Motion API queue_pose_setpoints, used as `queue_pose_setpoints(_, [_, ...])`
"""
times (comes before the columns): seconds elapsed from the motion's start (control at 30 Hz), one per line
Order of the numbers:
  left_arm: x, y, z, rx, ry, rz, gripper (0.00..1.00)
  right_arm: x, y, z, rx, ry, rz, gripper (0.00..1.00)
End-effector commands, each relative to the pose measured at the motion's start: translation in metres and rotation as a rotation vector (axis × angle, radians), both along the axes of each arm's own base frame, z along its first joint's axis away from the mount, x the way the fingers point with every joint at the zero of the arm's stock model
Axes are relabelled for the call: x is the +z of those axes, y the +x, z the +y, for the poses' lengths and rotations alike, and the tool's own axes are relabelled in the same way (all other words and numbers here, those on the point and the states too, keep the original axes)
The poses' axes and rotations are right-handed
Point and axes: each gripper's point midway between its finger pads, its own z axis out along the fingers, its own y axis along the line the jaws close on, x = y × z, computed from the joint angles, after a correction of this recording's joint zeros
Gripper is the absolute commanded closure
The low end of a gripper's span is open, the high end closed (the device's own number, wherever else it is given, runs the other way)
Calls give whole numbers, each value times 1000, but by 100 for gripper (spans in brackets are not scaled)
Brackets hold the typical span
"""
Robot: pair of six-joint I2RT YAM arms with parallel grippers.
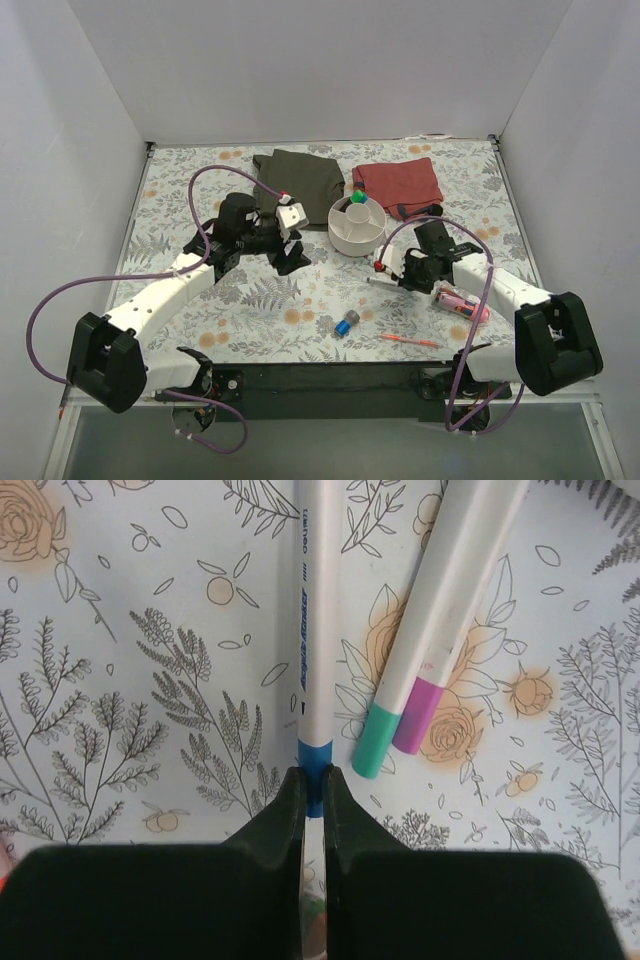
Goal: Sort the stationery into containers
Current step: Pick up the pen from the center of the board.
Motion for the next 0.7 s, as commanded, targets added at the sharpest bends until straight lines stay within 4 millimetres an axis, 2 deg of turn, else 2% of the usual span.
queue_pose_setpoints(0.0, [12,-6,-12,-78,-42,-19,32,39,2,-7,16,-23,-78,99])
queue_pose_setpoints(0.13, [10,-11,-25,-116,-73,-3,32,60,9,-12,0,-32,-164,99])
queue_pose_setpoints(0.27, [-3,-30,-45,-170,-87,69,32,82,18,-16,27,-65,-244,99])
queue_pose_setpoints(0.37, [13,-30,-59,-155,-158,104,32,109,33,-17,99,-125,-388,99])
queue_pose_setpoints(0.4, [26,-27,-65,-166,-188,89,32,116,37,-17,150,-155,-439,99])
queue_pose_setpoints(0.47, [30,-24,-74,-169,-208,134,32,135,45,-12,200,-181,-539,99])
queue_pose_setpoints(0.5, [34,-24,-78,-185,-218,148,32,140,45,-8,231,-182,-566,99])
queue_pose_setpoints(0.53, [47,-20,-84,-192,-237,141,32,150,46,-2,289,-189,-615,99])
queue_pose_setpoints(0.6, [47,-15,-93,-202,-238,165,34,158,46,1,336,-222,-658,99])
queue_pose_setpoints(0.63, [60,-11,-99,-210,-246,143,35,163,44,10,396,-226,-688,99])
queue_pose_setpoints(0.67, [62,-11,-103,-219,-239,144,35,169,44,15,419,-222,-708,99])
